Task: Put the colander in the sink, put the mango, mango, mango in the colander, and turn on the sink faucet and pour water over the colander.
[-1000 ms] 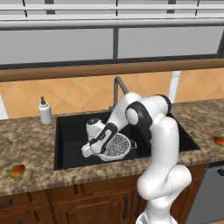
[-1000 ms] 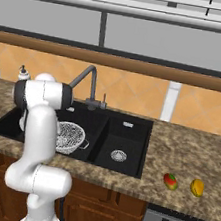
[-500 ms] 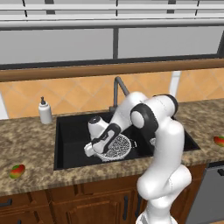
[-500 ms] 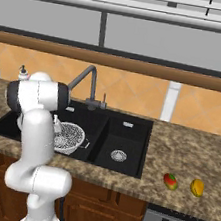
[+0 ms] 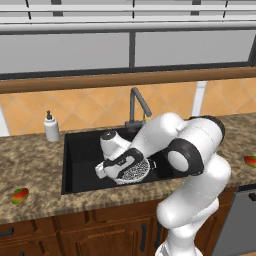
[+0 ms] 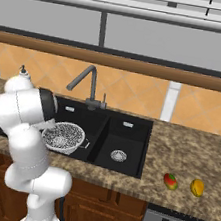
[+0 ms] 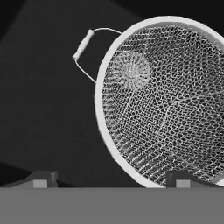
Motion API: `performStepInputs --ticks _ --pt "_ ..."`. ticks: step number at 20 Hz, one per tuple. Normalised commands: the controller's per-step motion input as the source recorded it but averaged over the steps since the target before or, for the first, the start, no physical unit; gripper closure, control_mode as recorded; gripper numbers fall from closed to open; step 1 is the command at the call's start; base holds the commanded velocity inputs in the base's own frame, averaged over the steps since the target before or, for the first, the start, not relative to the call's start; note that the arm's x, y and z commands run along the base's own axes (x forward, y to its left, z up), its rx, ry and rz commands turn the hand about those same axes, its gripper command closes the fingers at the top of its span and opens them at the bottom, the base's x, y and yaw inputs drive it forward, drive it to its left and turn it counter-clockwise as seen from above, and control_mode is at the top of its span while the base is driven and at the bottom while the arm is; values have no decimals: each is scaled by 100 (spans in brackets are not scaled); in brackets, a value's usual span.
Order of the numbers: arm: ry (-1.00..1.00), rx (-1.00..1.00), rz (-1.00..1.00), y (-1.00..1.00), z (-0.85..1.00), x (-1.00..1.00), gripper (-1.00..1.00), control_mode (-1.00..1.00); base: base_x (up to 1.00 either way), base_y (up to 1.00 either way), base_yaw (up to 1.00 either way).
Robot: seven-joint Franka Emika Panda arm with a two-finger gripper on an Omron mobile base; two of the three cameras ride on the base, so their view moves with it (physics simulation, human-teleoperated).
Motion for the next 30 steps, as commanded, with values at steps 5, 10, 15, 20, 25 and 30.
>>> performStepInputs --ticks 5,10,15,20,25,30 --pt "-7 5 0 0 78 -46 -100 -100 0 0 0" --pt "-21 12 0 0 70 -70 -100 -100 0 0 0" --pt "-12 22 -1 3 65 -71 -100 -100 0 0 0" --pt "0 26 -4 21 50 -72 -100 -100 0 0 0" --pt "0 4 0 69 49 -22 -100 -100 0 0 0" --pt "0 -2 0 80 46 -11 -100 -100 0 0 0"
